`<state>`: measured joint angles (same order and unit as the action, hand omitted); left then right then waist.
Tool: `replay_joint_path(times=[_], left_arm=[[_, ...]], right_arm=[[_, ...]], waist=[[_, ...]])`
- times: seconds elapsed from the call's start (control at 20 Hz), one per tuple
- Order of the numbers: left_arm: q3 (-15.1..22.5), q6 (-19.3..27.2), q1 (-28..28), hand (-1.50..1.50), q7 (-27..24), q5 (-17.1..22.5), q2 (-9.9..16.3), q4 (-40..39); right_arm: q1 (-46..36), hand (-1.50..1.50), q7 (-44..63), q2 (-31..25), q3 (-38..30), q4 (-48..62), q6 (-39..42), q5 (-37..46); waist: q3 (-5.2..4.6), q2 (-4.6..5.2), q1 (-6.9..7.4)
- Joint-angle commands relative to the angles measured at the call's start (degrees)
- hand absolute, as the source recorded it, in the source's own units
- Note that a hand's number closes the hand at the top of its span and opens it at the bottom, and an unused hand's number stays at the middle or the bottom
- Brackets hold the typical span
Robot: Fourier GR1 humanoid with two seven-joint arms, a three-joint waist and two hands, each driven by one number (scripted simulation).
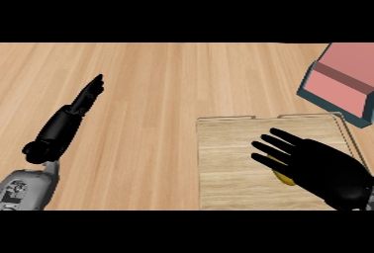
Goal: Pick the lemon from the tray and place it in the cardboard box
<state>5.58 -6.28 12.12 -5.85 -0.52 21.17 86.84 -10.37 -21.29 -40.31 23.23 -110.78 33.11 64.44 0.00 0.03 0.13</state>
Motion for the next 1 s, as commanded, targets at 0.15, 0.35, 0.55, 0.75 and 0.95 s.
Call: replay_joint_path(times=[0.15,0.35,0.55,0.75,0.95], left_arm=[[-0.2,-0.4,0.0,0.0,3.4,-2.9,-3.1,3.1],[-1.0,-0.3,1.5,0.0,3.1,-4.6,-4.1,1.5],[-3.2,-3.4,0.2,0.0,1.1,-3.3,-3.3,1.3],[-5.5,-5.3,2.8,0.0,2.8,-3.2,-2.8,0.0],[-5.7,-5.1,0.6,0.0,3.1,-3.6,-4.5,2.8]], right_arm=[[0.3,-1.5,-4.6,3.9,-0.1,5.3,-1.0,4.5],[-2.0,-1.5,-8.3,3.6,-3.2,9.0,-1.5,5.3],[1.4,-1.5,-3.5,8.3,0.8,9.1,-4.8,12.1],[0.2,-1.5,-7.7,7.4,-3.8,11.5,-4.9,11.8],[2.2,-1.5,-8.8,8.3,-4.1,12.0,-4.5,13.1]], waist=[[0.01,-0.05,-0.04],[0.01,-0.01,-0.02],[0.01,-0.03,-0.03],[0.01,-0.02,-0.1],[0.0,-0.05,-0.16]])
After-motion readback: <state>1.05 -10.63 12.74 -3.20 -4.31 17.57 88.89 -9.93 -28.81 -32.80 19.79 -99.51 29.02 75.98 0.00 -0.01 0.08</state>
